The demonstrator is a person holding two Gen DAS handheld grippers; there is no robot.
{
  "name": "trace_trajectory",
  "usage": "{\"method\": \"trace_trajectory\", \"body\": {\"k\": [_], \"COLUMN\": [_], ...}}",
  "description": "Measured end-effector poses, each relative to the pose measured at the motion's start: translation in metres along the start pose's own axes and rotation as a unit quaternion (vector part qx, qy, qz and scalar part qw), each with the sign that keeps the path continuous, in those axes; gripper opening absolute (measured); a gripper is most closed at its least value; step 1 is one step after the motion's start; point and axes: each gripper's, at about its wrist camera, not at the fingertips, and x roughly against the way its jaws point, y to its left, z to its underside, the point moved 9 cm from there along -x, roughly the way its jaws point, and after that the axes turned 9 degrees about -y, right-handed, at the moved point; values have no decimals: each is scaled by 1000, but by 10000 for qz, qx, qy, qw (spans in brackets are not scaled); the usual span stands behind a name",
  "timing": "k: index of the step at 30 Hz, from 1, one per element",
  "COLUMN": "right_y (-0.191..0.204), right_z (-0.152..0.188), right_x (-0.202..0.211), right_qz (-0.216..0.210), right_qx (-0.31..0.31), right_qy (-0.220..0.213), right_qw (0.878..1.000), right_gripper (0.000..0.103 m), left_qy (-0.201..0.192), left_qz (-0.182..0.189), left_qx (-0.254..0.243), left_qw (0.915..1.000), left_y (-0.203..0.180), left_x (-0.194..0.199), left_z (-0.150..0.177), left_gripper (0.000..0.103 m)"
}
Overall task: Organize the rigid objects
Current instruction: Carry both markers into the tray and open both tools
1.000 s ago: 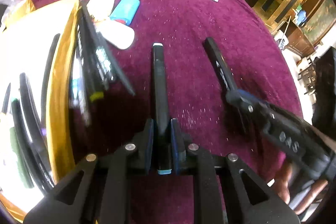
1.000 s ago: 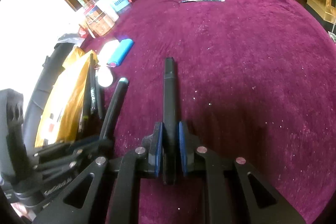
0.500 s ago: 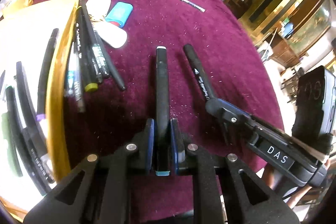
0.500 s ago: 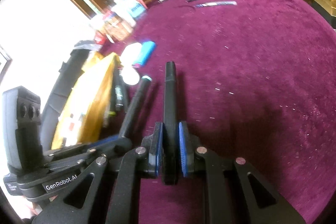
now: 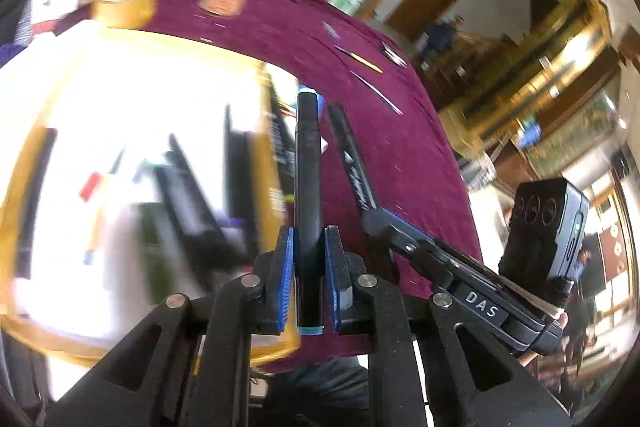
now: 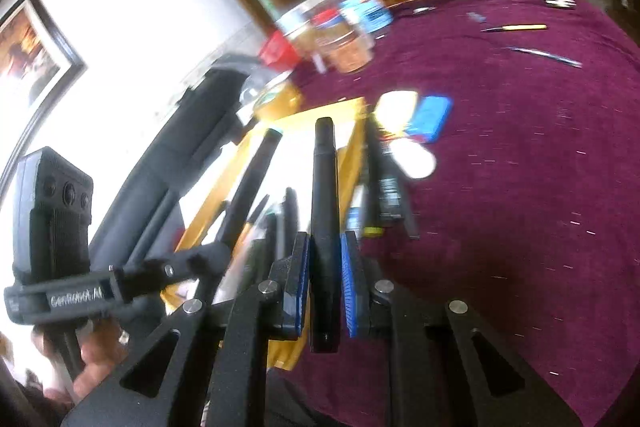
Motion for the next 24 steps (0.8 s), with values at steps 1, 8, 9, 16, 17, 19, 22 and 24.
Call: {"method": "trace_trajectory", "body": {"k": [1, 8, 9, 16, 17, 19, 22, 24], "right_y": [9, 30, 30, 34, 35, 35, 37, 38], "right_z": [2, 17, 18, 20, 20, 22, 22, 22], "right_x": [-9, -62, -69, -105, -107, -112, -117, -119], "right_qz": [-91, -44, 26, 422, 472, 595, 768, 833], "right_qx": [38, 179, 189, 476, 525, 634, 845, 918], "right_qy": [91, 677, 735, 968, 985, 1037, 1030, 1030], "right_qw": [9999, 9975, 9971, 9933, 9926, 9908, 9881, 9869], "right_gripper": [13, 13, 13, 13, 13, 13, 13, 14], "left_qy": [-66, -20, 4, 307, 358, 421, 448, 439], "left_qz": [-125, -712, -752, -1152, -1155, -1234, -1319, -1362], "left_qx": [98, 638, 658, 501, 493, 467, 432, 407], "left_qw": [9999, 9954, 9950, 9916, 9914, 9904, 9893, 9889], "left_y": [14, 90, 94, 111, 118, 123, 129, 129], "left_x": [3, -5, -8, -26, -26, -26, -28, -26], "left_z": [-4, -10, -10, -1, 0, 6, 7, 8], "left_gripper": [12, 12, 12, 12, 12, 12, 12, 12]}}
